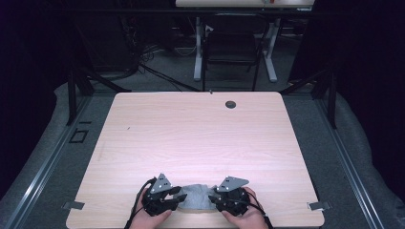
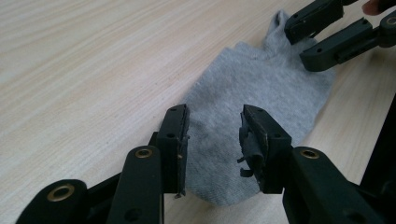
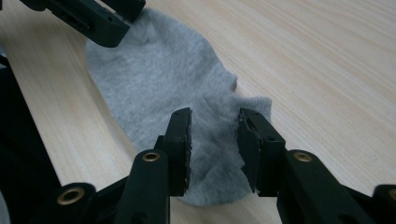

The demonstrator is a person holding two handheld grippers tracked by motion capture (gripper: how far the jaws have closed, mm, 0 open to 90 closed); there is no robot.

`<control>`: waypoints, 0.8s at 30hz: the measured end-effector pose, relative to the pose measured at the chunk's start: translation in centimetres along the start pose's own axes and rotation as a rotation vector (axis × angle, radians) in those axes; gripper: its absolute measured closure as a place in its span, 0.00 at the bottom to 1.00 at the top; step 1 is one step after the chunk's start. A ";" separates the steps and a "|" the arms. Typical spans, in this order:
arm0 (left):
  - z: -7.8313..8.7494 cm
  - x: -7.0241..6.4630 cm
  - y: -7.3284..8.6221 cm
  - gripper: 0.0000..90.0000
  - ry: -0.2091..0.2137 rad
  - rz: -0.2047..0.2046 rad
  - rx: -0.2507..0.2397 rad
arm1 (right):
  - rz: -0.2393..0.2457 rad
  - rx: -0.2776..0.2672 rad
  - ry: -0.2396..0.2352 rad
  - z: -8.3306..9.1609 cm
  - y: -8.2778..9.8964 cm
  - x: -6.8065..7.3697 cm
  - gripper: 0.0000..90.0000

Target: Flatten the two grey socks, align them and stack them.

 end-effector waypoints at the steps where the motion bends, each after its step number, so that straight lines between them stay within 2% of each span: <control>1: -0.1 0.0 0.1 0.69 -0.001 -0.001 0.004 | -0.003 0.001 0.002 -0.1 0.1 -0.1 0.71; 8: -0.6 -0.1 0.5 0.67 0.005 -0.027 0.023 | -0.019 0.038 -0.005 -0.3 0.6 -0.2 0.69; 19: -0.6 0.0 0.9 0.66 0.017 -0.014 0.028 | -0.049 0.050 -0.007 -0.3 1.0 -0.3 0.70; 24: -0.6 -0.1 1.0 0.66 0.011 -0.023 0.028 | -0.063 0.044 -0.012 -0.3 1.3 -0.4 0.71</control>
Point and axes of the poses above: each handheld gripper's, and its own axes: z roughly backward along the jaws, y roughly out of its underside, x roughly to its left, the point moved 2 cm from there along -z, roughly forward along the jaws, and after that the axes turned 4 degrees about -x, right-handed, at the moved point
